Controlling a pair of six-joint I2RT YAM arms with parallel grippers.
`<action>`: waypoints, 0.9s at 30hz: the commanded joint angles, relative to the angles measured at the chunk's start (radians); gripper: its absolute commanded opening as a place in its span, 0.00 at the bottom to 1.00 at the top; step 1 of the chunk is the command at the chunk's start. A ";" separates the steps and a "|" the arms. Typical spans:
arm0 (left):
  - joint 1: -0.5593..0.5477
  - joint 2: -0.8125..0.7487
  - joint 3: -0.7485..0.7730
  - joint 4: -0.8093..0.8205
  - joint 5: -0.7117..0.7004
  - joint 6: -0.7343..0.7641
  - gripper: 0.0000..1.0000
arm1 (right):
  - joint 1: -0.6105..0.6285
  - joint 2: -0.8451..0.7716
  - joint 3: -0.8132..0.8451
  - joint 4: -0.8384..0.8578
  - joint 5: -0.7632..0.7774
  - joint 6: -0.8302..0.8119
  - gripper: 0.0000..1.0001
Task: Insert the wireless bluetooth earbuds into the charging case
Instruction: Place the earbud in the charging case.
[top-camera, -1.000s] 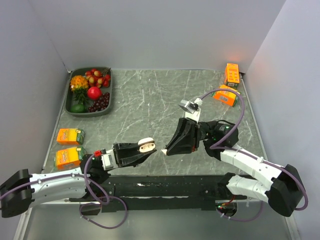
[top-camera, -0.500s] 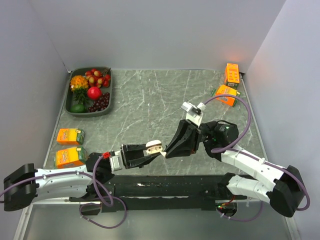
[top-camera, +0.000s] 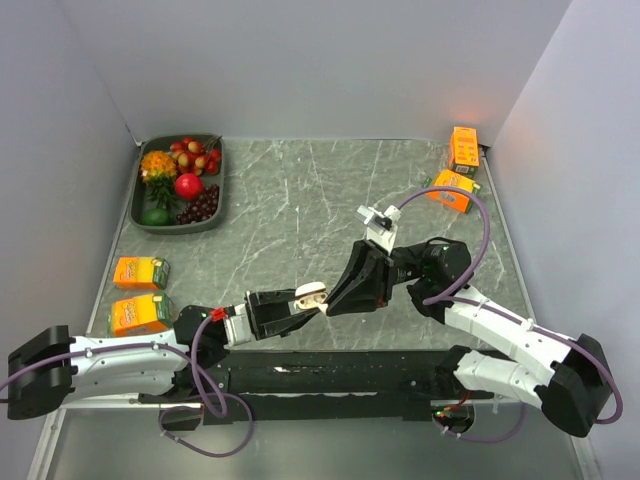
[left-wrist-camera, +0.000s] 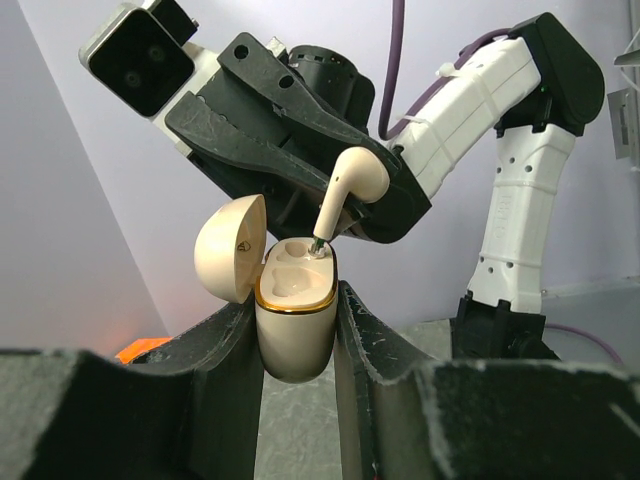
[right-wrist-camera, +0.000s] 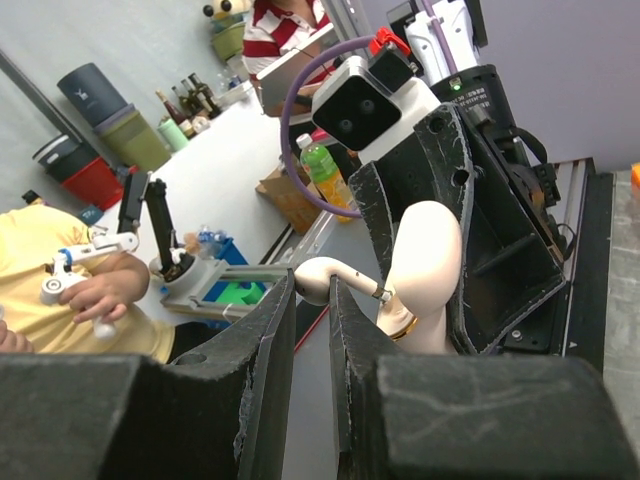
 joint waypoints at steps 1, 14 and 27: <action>-0.009 -0.019 0.010 0.011 -0.010 0.022 0.01 | 0.007 -0.038 0.038 -0.035 -0.009 -0.057 0.00; -0.008 -0.053 -0.022 0.001 -0.027 0.016 0.01 | -0.014 -0.083 0.045 -0.145 0.008 -0.137 0.00; -0.015 -0.053 -0.035 0.001 -0.025 0.005 0.01 | -0.025 -0.057 0.048 -0.101 0.017 -0.119 0.00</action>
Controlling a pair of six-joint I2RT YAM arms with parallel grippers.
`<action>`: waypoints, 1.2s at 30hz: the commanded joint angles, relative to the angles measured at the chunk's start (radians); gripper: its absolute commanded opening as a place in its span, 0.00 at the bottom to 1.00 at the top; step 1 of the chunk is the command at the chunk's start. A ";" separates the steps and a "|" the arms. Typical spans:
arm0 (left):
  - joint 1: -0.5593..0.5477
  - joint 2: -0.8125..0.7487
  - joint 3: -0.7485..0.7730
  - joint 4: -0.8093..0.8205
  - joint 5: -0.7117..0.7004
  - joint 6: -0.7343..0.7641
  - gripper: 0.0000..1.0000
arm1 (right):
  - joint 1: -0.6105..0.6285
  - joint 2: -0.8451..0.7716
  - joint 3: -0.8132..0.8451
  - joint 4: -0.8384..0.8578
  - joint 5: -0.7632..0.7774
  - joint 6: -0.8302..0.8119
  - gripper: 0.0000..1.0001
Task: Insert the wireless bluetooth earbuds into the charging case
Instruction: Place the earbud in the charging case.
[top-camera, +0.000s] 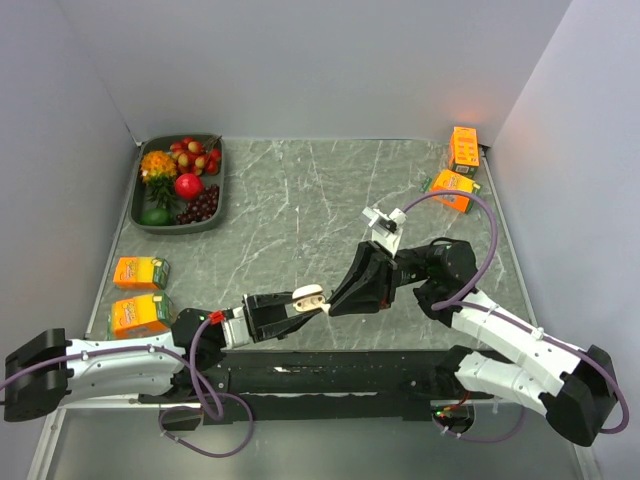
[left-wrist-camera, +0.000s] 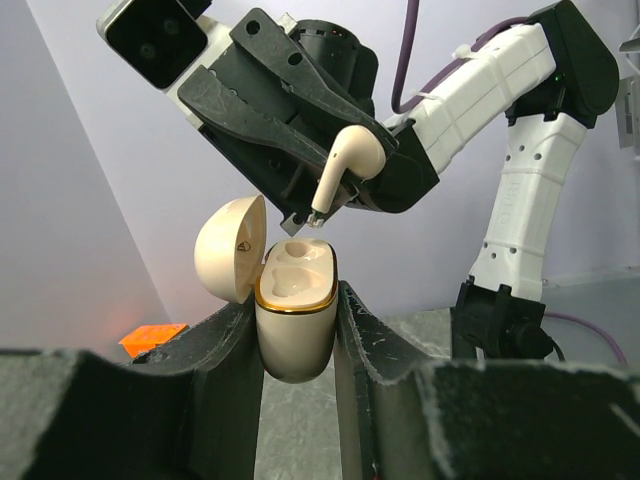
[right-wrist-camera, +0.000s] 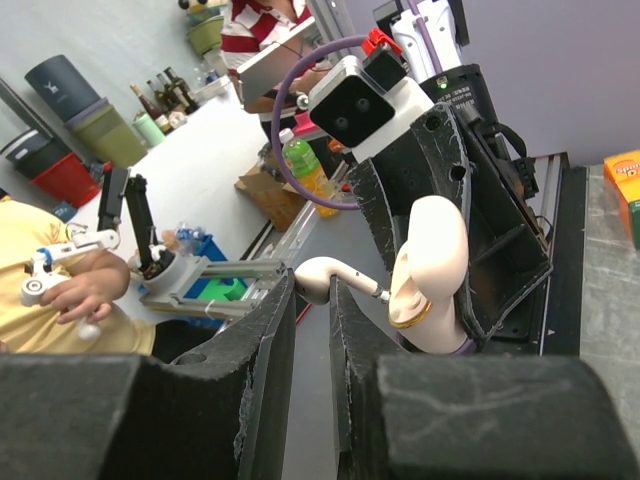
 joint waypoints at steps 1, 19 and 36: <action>-0.010 -0.014 -0.001 0.029 -0.004 -0.001 0.01 | -0.009 0.007 0.046 0.048 0.013 -0.013 0.00; -0.014 -0.037 0.008 0.013 -0.011 0.012 0.01 | -0.015 0.044 0.003 0.104 0.006 0.024 0.00; -0.016 -0.037 0.019 0.009 -0.018 0.027 0.01 | -0.013 0.101 -0.052 0.270 -0.022 0.168 0.00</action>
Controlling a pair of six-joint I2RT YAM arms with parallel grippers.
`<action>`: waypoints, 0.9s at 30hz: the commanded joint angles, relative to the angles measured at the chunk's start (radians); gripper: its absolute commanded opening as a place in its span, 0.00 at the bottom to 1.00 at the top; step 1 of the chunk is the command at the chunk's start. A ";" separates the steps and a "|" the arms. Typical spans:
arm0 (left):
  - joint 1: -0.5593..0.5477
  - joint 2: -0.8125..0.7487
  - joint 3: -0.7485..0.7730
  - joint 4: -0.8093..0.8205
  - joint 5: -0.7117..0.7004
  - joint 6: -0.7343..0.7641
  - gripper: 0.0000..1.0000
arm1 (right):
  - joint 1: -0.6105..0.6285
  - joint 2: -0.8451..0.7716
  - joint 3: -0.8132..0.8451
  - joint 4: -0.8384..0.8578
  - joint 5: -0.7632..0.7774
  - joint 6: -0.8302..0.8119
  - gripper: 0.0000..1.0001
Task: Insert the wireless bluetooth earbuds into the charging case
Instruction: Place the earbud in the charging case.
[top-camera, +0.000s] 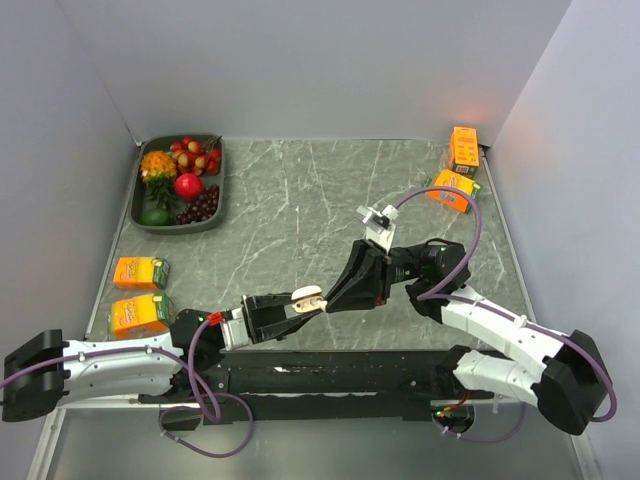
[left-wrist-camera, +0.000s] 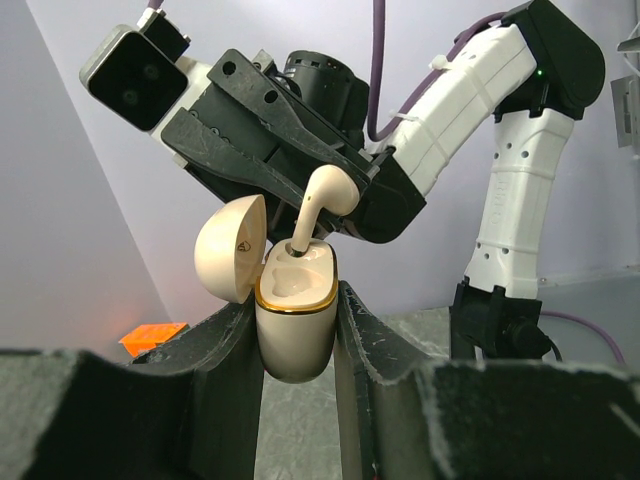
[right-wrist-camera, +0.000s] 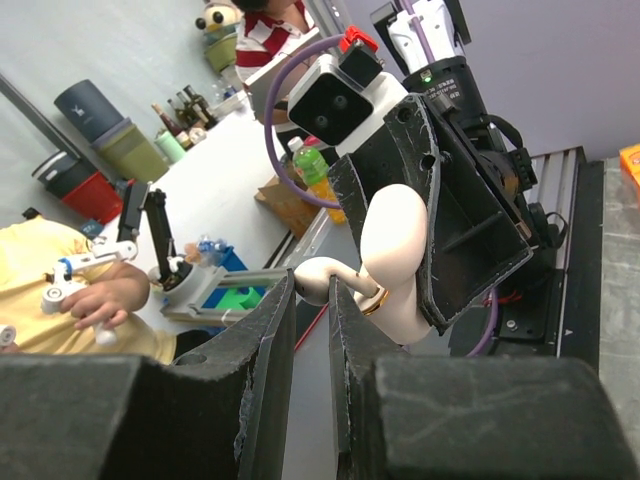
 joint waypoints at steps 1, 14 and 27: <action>-0.005 -0.017 0.021 0.035 -0.008 0.018 0.01 | -0.003 0.018 -0.013 0.082 -0.023 0.047 0.00; -0.008 -0.037 0.016 0.026 -0.011 0.020 0.01 | -0.021 0.009 -0.018 -0.027 -0.028 0.013 0.02; -0.011 -0.039 0.013 0.020 -0.015 0.012 0.01 | -0.053 -0.049 -0.008 -0.246 -0.016 -0.111 0.16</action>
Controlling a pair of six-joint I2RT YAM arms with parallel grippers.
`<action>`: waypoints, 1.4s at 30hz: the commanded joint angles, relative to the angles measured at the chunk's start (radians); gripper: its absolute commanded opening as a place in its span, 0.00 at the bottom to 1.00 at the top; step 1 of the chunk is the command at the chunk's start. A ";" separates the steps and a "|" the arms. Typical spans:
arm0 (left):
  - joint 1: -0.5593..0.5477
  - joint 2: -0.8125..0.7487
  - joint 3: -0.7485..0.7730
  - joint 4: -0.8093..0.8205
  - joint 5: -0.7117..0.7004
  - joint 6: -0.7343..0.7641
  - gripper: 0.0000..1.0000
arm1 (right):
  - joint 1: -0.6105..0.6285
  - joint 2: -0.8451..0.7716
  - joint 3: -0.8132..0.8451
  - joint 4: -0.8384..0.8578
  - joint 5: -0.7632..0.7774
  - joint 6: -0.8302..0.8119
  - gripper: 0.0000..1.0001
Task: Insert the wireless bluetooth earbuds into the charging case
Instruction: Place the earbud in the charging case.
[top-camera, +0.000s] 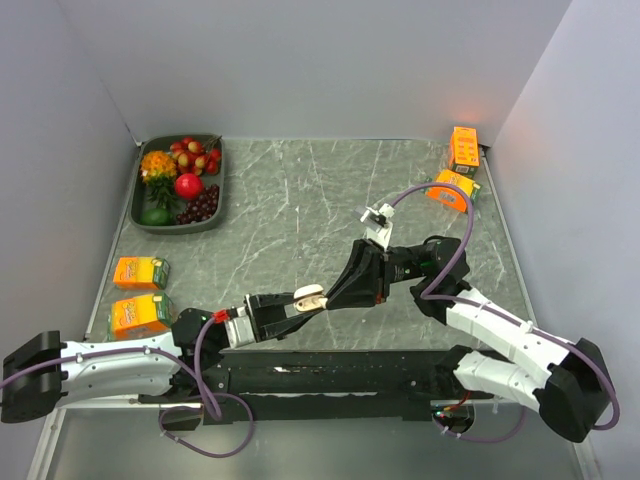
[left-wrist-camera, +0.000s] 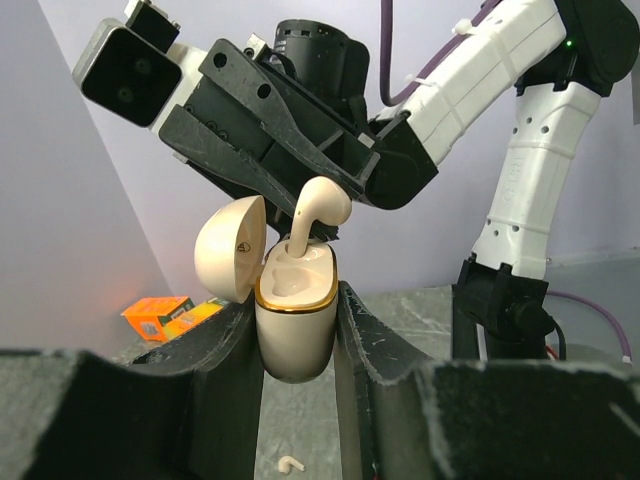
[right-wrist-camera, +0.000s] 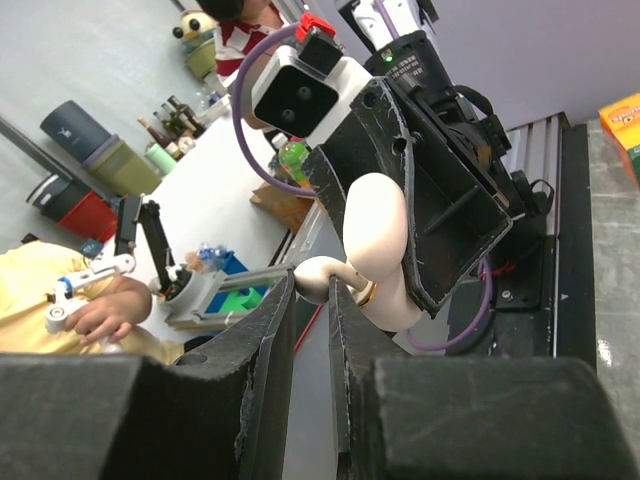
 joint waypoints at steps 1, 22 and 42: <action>-0.011 -0.021 0.013 0.084 0.007 0.009 0.01 | -0.017 -0.019 -0.003 -0.077 -0.012 -0.062 0.18; -0.012 -0.024 0.013 0.070 -0.009 -0.006 0.01 | -0.032 -0.068 0.048 -0.372 0.014 -0.223 0.29; -0.012 -0.021 0.004 0.065 -0.027 -0.019 0.01 | -0.041 -0.114 0.081 -0.583 0.054 -0.352 0.31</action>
